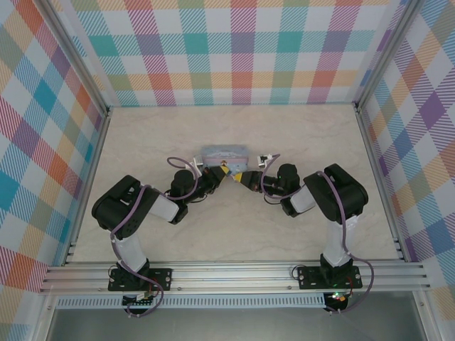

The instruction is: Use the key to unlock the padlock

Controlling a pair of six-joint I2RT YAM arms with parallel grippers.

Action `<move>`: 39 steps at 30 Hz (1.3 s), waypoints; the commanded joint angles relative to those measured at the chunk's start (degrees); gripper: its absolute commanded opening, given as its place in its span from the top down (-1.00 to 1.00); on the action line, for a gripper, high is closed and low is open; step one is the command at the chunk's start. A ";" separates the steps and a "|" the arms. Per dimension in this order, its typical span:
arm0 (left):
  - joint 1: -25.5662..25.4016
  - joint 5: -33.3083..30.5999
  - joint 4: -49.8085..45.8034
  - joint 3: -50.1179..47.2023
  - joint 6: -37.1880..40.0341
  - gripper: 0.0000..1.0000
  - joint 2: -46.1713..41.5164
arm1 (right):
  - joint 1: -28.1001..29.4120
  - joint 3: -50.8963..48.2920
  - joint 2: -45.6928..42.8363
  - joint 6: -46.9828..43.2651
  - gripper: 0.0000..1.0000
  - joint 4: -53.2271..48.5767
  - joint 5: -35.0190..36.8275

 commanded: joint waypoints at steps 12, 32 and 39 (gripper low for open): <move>-1.48 3.27 2.96 0.98 -1.06 1.00 -0.22 | 2.82 -0.10 -0.63 -3.38 0.95 3.36 3.74; -1.54 8.26 5.92 2.22 1.65 1.00 -0.87 | 3.09 4.67 -0.88 14.58 0.95 5.01 2.47; -1.50 10.88 5.52 2.76 0.52 1.00 -1.52 | 2.48 3.16 -0.54 3.60 0.95 3.51 3.63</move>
